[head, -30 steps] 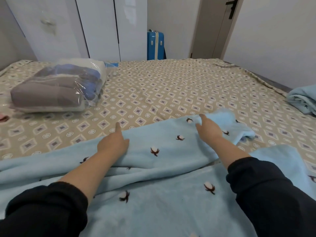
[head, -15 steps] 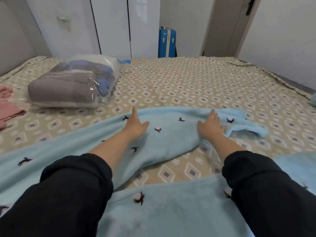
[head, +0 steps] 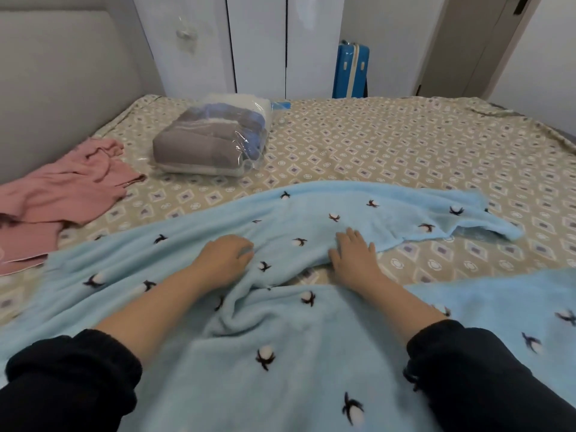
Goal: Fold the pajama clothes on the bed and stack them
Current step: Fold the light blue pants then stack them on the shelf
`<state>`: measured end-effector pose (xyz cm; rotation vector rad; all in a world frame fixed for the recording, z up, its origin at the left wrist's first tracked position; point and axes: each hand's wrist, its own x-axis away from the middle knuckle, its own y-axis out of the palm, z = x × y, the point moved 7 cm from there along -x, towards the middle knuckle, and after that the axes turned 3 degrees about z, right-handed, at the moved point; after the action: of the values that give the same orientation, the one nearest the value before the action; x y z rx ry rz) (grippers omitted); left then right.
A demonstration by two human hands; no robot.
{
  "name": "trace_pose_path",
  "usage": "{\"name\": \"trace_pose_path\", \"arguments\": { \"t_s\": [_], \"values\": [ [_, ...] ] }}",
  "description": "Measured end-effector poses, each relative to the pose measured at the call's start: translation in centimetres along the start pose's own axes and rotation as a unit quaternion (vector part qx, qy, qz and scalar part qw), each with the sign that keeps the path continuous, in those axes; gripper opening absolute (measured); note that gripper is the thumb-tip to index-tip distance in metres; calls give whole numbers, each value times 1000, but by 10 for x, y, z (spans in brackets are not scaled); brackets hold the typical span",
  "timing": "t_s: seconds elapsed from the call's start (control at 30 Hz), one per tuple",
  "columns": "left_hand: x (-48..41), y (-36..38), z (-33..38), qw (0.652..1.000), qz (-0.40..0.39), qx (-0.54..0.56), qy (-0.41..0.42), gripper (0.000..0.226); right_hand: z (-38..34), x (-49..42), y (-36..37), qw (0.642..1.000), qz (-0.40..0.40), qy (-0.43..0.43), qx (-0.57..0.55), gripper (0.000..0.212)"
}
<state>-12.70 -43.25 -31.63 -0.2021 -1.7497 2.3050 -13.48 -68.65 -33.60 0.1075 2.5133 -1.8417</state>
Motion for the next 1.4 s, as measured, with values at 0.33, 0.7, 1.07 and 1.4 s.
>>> {"name": "trace_pose_path", "arguments": {
  "t_s": [0.33,0.7,1.07,1.4],
  "values": [
    [102,9,-138,966,-24,-116,-230,54,-58,100,48,997,6,0,81,58],
    [178,32,-114,986,-11,-108,-126,58,-126,160,49,998,22,-61,-7,63],
    [269,-16,-196,939,94,-68,-325,62,-156,199,74,995,-78,16,64,69],
    [336,-29,-222,920,141,14,-365,52,-184,218,83,989,-60,-106,85,60]
  ]
}}
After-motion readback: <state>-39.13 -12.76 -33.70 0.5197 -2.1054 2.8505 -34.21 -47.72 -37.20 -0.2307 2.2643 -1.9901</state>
